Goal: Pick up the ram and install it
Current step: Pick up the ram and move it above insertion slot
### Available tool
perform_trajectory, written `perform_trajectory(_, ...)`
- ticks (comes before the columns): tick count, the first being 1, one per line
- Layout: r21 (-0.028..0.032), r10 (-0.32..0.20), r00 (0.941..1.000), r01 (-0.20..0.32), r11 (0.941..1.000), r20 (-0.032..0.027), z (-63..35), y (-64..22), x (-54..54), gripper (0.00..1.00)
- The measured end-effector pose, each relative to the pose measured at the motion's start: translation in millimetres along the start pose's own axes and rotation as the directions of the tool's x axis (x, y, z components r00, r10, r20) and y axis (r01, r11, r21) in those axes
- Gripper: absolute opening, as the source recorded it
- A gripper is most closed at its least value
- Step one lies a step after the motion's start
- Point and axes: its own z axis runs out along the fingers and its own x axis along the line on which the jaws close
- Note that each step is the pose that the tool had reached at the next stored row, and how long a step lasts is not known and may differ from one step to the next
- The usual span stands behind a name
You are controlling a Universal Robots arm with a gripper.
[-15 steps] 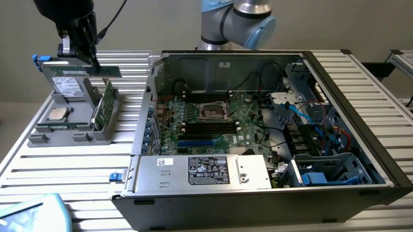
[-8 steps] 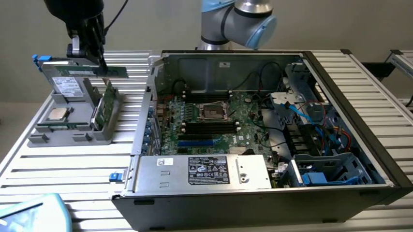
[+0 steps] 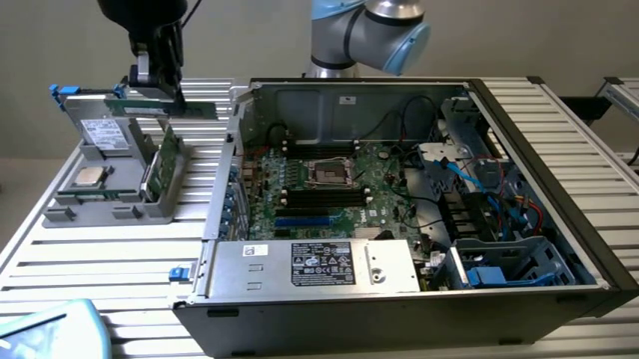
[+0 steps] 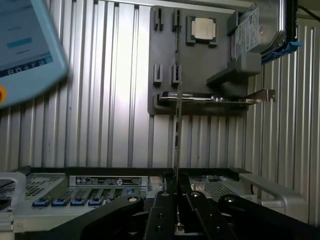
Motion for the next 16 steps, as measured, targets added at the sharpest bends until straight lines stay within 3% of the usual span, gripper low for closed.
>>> perform_trajectory(10,-0.0121,0.001,1.0000,-0.001,0.9999,0.0061,-10.5,-32.0,6.3,0.13)
perform_trajectory(16,-0.0145,0.001,0.9999,-0.001,0.9999,0.0115,-15.5,-55.8,9.5,0.13)
